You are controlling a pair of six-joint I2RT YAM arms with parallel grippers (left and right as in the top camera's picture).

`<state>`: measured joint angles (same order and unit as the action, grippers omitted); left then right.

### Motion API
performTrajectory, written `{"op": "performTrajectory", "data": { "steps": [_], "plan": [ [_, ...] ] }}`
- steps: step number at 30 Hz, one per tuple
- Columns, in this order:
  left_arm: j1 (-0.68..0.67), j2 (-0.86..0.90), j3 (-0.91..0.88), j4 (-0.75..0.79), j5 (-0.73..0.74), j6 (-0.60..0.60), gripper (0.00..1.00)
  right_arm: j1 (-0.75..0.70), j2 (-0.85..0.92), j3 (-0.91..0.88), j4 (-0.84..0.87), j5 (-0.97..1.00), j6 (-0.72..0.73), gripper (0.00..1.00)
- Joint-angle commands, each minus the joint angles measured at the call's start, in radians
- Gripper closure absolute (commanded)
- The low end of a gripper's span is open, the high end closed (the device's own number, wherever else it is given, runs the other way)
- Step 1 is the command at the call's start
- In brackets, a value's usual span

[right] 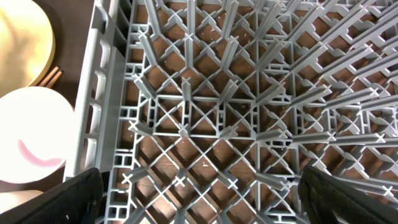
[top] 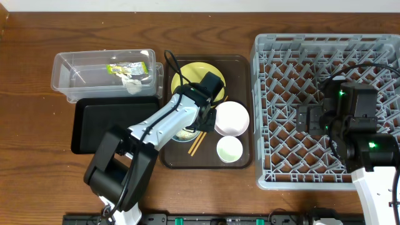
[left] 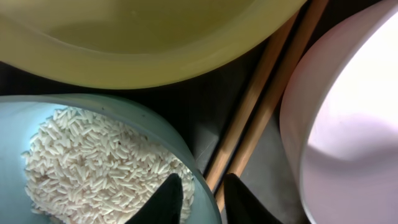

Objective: Sort waste into correct bins and load items into the dishwasher rack
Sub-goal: 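Grasp the blue bowl of rice with the left gripper, then tip the blue bowl over the black tray to pour out rice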

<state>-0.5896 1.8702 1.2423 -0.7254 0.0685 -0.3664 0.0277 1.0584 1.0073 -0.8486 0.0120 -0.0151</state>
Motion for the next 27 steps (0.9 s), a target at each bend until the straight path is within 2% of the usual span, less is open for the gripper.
{"op": "performTrajectory", "data": {
  "steps": [1, 5, 14, 22, 27],
  "plan": [
    [-0.001, 0.008, -0.003, -0.003, -0.005, 0.007, 0.8, 0.006, 0.0, 0.019, -0.001, 0.006, -0.004, 0.01],
    [-0.001, 0.008, -0.003, -0.01, -0.005, 0.007, 0.94, 0.005, 0.0, 0.019, -0.001, 0.006, -0.003, 0.01],
    [-0.001, -0.027, 0.002, -0.038, -0.005, 0.007, 0.94, 0.005, 0.0, 0.019, -0.001, 0.006, -0.004, 0.01],
    [0.02, -0.242, 0.004, -0.082, -0.009, 0.016, 0.94, 0.005, 0.0, 0.019, -0.001, 0.006, -0.004, 0.01],
    [0.113, -0.36, 0.004, -0.114, 0.0, 0.027, 0.94, 0.005, 0.0, 0.019, -0.001, 0.006, -0.004, 0.01]
  ]
}}
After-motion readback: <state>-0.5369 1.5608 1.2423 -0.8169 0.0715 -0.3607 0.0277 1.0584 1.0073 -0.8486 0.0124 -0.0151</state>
